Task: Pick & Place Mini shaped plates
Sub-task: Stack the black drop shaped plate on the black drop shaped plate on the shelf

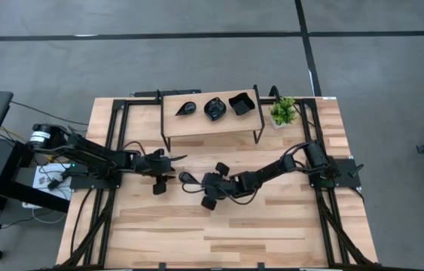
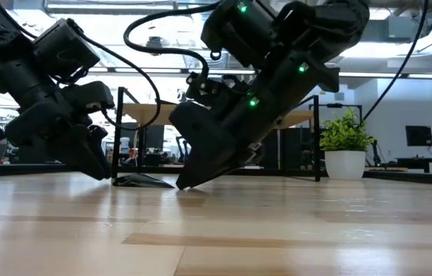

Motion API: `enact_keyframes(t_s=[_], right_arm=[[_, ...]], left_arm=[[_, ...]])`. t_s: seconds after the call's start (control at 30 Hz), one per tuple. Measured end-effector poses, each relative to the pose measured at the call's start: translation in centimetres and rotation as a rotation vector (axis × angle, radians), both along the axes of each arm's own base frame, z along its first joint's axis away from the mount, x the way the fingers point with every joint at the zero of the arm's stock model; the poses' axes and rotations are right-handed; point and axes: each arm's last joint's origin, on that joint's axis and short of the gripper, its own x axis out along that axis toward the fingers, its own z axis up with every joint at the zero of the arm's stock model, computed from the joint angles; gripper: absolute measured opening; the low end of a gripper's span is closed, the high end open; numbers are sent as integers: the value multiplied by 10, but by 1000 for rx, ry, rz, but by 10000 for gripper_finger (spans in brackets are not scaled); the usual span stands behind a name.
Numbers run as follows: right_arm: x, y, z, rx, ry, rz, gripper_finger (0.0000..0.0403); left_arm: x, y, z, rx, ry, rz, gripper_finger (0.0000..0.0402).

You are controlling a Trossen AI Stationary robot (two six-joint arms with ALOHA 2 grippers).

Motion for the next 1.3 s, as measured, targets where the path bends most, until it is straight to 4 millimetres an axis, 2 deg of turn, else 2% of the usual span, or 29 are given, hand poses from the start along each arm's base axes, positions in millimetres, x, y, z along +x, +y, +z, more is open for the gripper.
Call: enact_keyframes(t_s=[0.23,0.87,1.3], right_arm=[[3,-1,2,-7,-16,81,111],[6,-6,3,12,-31,85,111],[4,-3,2,37,-9,117,111]], left_arm=[[6,0,-5,-2,-19,0,145],[14,-2,-2,-37,-110,-14,145],[13,-2,-3,-40,-98,-19,145]])
